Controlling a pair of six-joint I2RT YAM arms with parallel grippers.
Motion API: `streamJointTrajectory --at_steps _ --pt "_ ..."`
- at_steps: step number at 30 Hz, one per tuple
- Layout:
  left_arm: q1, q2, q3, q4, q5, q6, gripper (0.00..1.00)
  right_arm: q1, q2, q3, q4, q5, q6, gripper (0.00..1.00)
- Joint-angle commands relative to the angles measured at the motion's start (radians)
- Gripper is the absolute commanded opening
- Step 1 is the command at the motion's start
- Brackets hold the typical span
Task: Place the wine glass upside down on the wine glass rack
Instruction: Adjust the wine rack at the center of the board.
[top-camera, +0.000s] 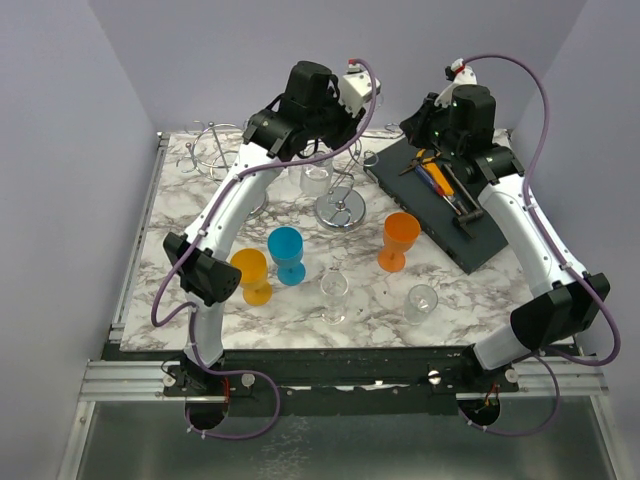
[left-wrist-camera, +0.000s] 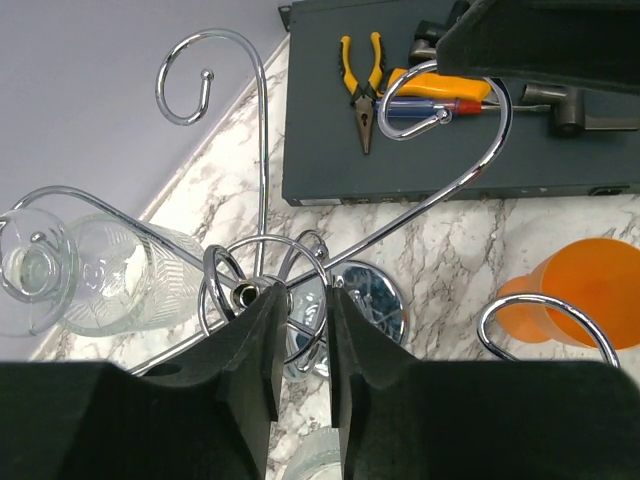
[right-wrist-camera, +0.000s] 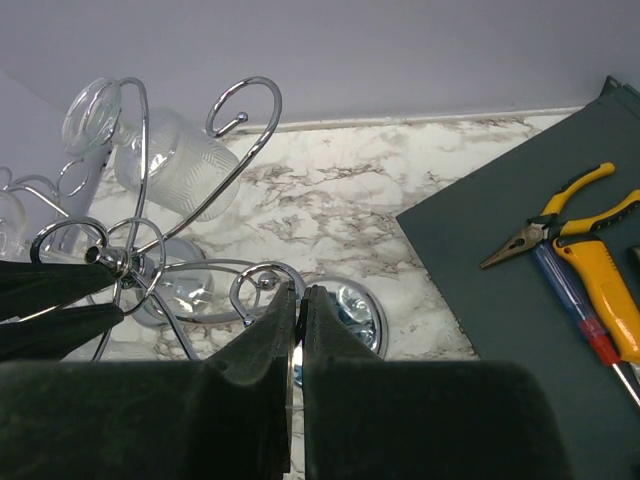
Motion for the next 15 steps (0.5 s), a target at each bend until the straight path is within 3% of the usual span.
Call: streamJointTrajectory --at_steps 1,15 --pt "-0.003 -0.043 0.009 0.004 -0.074 -0.002 0.29 0.005 0.006 -0.018 -0.048 -0.016 0.005 0.03" --pt "-0.002 0.033 0.109 0.009 -0.187 0.028 0.09 0.006 -0.045 -0.086 -0.037 -0.032 0.055 0.01"
